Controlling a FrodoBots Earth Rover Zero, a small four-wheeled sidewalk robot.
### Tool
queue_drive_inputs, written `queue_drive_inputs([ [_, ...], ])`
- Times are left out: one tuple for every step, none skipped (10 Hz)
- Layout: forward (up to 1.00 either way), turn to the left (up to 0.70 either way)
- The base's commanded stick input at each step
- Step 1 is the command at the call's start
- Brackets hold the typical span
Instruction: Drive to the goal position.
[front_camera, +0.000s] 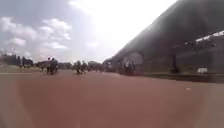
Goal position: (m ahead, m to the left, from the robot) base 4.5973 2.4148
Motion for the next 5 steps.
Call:
queue_drive_inputs([
  [0.70,0.00],
  [0.70,0.00],
  [0.70,0.00],
  [0.70,0.00],
  [0.70,0.00],
])
